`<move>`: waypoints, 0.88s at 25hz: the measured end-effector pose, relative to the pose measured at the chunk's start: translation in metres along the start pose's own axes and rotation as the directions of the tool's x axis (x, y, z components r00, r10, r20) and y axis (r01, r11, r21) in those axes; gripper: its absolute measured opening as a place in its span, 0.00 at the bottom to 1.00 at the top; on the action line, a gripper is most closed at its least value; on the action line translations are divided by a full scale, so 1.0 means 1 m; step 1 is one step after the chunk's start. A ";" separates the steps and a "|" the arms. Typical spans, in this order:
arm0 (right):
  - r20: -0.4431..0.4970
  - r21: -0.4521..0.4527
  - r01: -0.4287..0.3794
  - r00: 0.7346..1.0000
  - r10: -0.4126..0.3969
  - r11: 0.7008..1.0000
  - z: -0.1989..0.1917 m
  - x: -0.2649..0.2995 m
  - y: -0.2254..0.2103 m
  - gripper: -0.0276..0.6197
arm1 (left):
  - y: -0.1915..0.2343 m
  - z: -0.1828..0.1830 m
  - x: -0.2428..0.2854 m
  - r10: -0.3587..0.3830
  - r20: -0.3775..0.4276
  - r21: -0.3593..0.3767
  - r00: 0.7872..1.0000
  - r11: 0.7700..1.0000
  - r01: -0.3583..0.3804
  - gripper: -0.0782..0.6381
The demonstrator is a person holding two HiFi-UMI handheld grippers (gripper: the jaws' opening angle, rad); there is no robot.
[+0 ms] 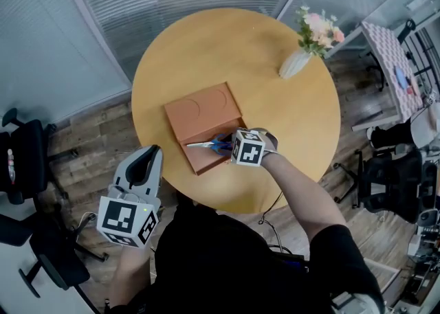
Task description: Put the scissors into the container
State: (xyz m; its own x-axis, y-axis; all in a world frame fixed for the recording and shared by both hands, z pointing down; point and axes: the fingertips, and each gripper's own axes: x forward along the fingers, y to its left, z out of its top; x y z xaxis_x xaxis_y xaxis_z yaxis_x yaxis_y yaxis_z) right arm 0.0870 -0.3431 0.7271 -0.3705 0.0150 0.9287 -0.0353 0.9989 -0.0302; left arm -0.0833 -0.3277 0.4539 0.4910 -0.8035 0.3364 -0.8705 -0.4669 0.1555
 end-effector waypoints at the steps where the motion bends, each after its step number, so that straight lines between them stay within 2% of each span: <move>1: -0.018 -0.002 -0.002 1.000 0.002 1.000 -0.001 0.003 -0.002 0.19 | 0.001 -0.001 -0.001 0.002 0.000 -0.002 1.000 1.000 -0.002 0.15; 10: -0.157 -0.026 -0.022 0.987 0.018 0.999 -0.015 0.022 -0.008 0.19 | 0.013 -0.003 -0.003 0.011 -0.006 -0.015 1.000 1.000 -0.011 0.15; 14: -0.152 0.016 -0.024 0.988 0.026 1.000 -0.014 0.025 -0.007 0.20 | 0.013 -0.005 -0.001 0.002 -0.009 -0.020 1.000 1.000 -0.002 0.15; 16: -0.154 0.030 -0.022 0.988 0.026 0.999 -0.015 0.025 -0.007 0.24 | 0.012 -0.004 0.001 -0.006 -0.010 -0.018 1.000 1.000 0.006 0.15; 22: -0.068 0.063 0.052 0.997 -0.048 0.997 -0.006 0.000 -0.018 0.27 | 0.006 0.001 0.010 -0.040 -0.009 -0.003 0.999 0.999 0.040 0.15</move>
State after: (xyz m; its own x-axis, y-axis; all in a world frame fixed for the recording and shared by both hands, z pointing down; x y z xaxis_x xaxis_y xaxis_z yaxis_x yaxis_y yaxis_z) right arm 0.0936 -0.3606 0.7302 -0.3047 -0.0300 0.9520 -0.1133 0.9935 -0.0050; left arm -0.0837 -0.3393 0.4571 0.5253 -0.7809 0.3380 -0.8502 -0.4976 0.1719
